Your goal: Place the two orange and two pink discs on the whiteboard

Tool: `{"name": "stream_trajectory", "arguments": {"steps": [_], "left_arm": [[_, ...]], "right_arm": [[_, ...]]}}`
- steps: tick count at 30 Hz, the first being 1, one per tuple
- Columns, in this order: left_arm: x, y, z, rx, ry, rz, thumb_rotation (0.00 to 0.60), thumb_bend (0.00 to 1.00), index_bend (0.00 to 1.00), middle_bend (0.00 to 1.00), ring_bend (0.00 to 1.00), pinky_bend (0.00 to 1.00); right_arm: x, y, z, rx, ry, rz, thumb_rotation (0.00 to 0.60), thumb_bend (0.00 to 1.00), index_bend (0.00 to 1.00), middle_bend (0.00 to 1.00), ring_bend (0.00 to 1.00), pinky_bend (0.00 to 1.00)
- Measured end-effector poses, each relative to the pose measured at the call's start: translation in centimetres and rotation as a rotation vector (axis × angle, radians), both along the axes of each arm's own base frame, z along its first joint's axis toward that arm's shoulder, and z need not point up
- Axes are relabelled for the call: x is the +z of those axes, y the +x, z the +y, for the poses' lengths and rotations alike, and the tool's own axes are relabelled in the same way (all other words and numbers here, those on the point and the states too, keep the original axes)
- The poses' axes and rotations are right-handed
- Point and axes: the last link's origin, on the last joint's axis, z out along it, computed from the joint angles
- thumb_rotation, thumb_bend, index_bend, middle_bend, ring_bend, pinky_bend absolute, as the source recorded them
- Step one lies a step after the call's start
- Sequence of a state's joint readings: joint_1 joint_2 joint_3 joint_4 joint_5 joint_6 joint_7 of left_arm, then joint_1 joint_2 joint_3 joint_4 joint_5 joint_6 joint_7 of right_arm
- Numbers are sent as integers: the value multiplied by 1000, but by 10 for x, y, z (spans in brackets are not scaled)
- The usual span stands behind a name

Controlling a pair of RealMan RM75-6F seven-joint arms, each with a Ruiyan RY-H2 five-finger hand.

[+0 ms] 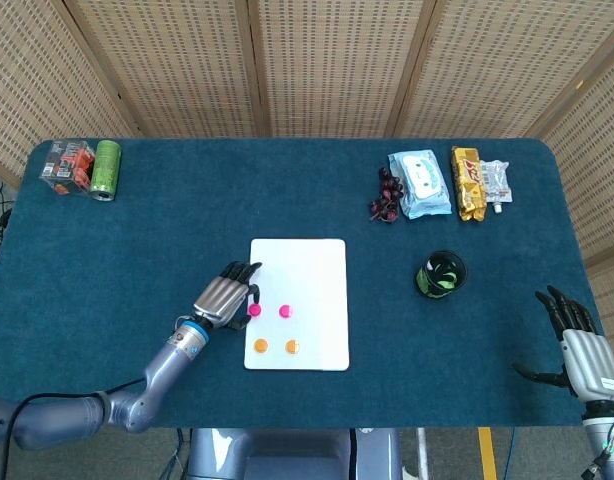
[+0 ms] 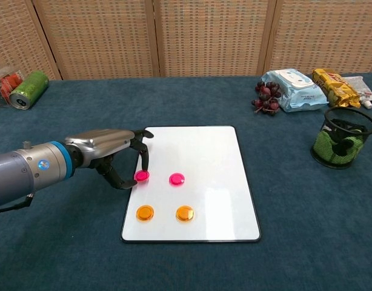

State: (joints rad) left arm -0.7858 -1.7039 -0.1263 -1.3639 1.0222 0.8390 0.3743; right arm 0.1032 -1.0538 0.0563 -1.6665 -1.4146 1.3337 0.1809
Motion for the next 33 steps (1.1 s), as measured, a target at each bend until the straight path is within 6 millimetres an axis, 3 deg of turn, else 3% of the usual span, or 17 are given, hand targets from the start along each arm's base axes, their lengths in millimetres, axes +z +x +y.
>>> {"name": "stream_trajectory", "arguments": {"steps": [9, 18, 29, 33], "left_arm": [[-1, 1, 1, -2, 11, 3, 600, 372, 555, 0, 0, 0], [-1, 1, 1, 0, 16, 14, 600, 371, 372, 0, 0, 0], [-1, 2, 0, 5, 11, 6, 600, 369, 261, 0, 0, 0], [2, 5, 0, 7, 12, -19, 600, 365, 146, 0, 0, 0]], "right_arm": [[0, 0, 0, 1, -1, -3, 600, 0, 21, 0, 0, 0], [0, 0, 0, 1, -1, -3, 600, 0, 21, 0, 0, 0], [1, 0, 0, 2, -2, -4, 600, 0, 21, 0, 0, 0], [1, -1, 0, 3, -2, -4, 600, 0, 21, 0, 0, 0]]}}
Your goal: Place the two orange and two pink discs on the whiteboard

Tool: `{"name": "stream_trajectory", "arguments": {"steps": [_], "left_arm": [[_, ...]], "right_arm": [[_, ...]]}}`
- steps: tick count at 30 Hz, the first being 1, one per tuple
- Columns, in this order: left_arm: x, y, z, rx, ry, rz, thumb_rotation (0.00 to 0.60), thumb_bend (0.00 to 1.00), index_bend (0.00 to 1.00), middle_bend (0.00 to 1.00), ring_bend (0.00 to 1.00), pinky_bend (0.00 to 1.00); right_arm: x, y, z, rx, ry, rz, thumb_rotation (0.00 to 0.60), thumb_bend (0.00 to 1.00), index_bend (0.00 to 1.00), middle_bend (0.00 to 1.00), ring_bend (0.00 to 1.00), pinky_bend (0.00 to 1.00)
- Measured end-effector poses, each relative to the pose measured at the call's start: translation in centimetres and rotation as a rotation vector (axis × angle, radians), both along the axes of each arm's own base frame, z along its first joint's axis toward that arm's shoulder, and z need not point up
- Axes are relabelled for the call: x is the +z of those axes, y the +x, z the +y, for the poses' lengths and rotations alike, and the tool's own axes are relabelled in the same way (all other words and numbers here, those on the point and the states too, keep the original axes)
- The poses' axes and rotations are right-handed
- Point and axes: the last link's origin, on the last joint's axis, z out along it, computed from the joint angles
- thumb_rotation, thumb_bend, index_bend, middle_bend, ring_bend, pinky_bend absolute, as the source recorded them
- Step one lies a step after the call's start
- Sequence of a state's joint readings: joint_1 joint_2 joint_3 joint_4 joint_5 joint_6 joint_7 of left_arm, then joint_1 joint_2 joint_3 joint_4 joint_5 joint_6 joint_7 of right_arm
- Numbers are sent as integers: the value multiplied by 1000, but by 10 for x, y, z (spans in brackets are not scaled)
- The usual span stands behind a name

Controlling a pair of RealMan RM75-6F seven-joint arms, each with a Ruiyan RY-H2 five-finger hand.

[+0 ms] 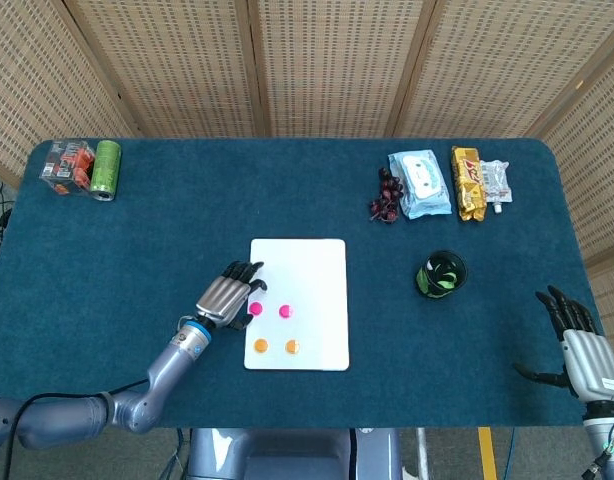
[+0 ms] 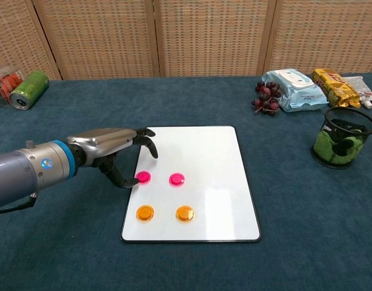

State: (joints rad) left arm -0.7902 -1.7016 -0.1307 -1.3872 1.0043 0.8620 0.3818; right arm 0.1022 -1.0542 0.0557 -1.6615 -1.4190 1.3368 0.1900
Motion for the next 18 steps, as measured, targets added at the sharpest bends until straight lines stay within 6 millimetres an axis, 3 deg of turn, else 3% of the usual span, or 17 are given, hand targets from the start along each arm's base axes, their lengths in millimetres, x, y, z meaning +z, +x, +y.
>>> {"name": "stream_trajectory", "arguments": {"steps": [5, 9, 12, 18], "left_arm": [[18, 5, -1, -11, 28, -47, 600, 330, 20, 0, 0, 0], [51, 0, 0, -21, 91, -75, 600, 259, 0, 0, 0, 0], [85, -16, 0, -14, 173, -83, 600, 225, 0, 0, 0, 0], [154, -77, -22, 68, 339, -70, 600, 213, 0, 0, 0, 0]], "right_arm": [[0, 0, 0, 1, -2, 0, 600, 0, 21, 0, 0, 0], [0, 0, 0, 4, -4, 0, 600, 0, 21, 0, 0, 0], [0, 0, 0, 5, -5, 5, 600, 0, 21, 0, 0, 0], [-1, 1, 1, 8, -8, 17, 600, 0, 21, 0, 0, 0]]}}
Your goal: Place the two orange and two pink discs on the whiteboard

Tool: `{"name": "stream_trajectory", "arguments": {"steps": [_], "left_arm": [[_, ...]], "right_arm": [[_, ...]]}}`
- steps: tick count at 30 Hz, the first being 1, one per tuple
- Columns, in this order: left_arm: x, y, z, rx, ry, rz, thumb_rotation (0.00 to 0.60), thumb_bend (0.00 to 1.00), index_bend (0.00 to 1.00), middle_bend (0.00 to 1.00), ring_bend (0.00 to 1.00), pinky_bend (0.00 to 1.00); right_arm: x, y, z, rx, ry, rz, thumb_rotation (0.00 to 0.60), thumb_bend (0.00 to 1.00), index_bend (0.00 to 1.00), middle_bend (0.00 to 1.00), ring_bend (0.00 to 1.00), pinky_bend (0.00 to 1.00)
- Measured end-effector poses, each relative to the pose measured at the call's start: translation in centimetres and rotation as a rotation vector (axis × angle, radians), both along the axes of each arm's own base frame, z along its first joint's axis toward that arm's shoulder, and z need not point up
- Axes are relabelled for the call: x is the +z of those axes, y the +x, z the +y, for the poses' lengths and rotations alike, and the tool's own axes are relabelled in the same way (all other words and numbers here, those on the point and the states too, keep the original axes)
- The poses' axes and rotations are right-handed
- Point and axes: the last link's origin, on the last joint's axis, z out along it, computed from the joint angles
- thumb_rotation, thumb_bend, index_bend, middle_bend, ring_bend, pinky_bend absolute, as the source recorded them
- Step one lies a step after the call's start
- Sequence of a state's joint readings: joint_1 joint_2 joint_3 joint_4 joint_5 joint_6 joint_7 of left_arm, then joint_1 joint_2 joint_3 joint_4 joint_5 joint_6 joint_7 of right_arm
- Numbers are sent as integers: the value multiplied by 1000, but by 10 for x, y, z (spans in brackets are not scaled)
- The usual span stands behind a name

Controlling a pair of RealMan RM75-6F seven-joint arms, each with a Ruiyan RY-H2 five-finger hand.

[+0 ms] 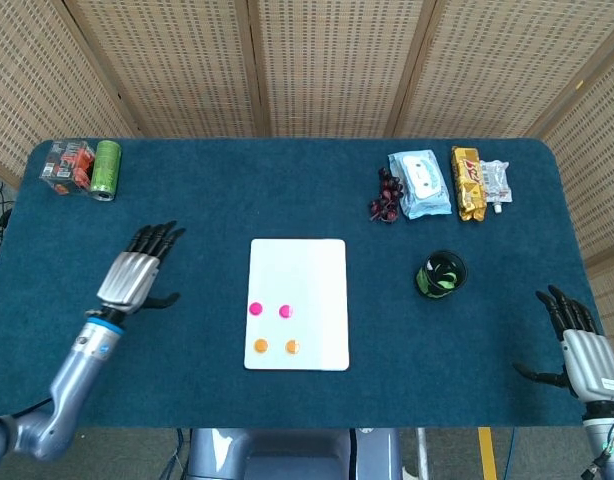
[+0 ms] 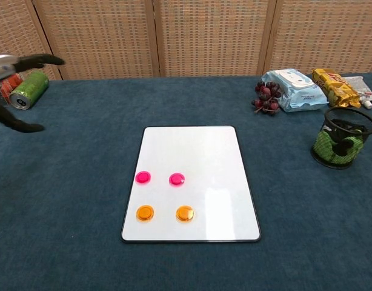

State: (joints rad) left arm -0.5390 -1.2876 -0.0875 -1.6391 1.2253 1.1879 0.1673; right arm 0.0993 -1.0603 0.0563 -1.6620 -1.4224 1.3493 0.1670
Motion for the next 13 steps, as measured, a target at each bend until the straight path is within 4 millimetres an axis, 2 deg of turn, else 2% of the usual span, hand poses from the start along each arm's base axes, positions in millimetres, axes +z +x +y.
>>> {"name": "stream_trajectory", "arguments": {"steps": [7, 13], "left_arm": [[47, -72, -54, 153, 148, -22, 600, 203, 0, 0, 0, 0], [74, -104, -91, 211, 277, -1, 600, 203, 0, 0, 0, 0]], "right_arm": [[-1, 3, 1, 6, -7, 16, 600, 0, 21, 0, 0, 0], [-2, 4, 1, 10, -18, 23, 600, 0, 21, 0, 0, 0]]}}
